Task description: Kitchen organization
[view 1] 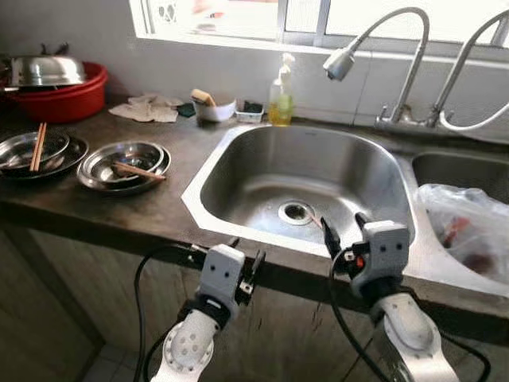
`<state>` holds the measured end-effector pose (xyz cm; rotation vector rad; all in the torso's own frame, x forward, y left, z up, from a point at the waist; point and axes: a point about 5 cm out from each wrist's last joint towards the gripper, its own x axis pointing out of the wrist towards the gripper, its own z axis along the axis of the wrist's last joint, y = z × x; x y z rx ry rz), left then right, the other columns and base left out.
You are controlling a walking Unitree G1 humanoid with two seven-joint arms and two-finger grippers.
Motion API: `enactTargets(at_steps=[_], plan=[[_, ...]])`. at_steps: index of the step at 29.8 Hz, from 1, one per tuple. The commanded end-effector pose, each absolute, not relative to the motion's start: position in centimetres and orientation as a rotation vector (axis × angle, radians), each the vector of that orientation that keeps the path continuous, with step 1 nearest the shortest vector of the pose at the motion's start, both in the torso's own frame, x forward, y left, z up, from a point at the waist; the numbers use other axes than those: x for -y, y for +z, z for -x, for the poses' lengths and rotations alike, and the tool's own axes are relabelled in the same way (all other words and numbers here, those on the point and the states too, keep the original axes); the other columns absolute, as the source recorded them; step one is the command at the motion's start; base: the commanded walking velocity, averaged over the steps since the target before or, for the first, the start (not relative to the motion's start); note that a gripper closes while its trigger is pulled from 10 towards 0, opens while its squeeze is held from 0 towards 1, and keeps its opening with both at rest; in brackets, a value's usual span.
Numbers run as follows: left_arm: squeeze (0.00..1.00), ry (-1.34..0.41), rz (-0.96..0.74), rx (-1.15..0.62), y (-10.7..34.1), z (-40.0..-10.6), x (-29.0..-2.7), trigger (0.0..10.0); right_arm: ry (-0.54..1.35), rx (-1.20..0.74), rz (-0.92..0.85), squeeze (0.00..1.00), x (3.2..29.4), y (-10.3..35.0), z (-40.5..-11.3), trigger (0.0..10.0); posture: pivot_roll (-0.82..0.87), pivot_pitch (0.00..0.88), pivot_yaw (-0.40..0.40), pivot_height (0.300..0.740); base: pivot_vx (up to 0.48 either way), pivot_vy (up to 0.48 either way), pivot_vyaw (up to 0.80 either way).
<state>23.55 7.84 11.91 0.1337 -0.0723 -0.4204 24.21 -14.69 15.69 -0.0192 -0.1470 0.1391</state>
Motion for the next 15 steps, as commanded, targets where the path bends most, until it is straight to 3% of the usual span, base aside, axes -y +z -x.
enactTargets(at_steps=[1, 5, 15], plan=[[0.0, -0.429, -0.138, 0.082, 12.23, -23.26, -7.73, 10.0, 0.145, 0.166, 0.001, 0.0, 14.5, 16.14, -23.8, 10.0, -0.01, 0.0, -0.03, 0.74, 0.0, 0.0, 0.0], [0.0, -0.419, -0.135, 0.082, 12.22, -23.14, -7.73, 10.0, 0.141, 0.158, -0.005, 0.0, 14.16, 15.9, -23.79, 10.0, -0.01, 0.0, -0.03, 0.74, 0.0, 0.0, 0.0], [0.0, -0.421, -0.149, 0.076, 12.07, -23.05, -7.72, 10.0, 0.142, 0.147, -0.022, 0.0, 13.61, 15.68, -24.03, 10.0, 0.0, 0.0, -0.031, 0.74, -0.279, 0.0, 0.0]])
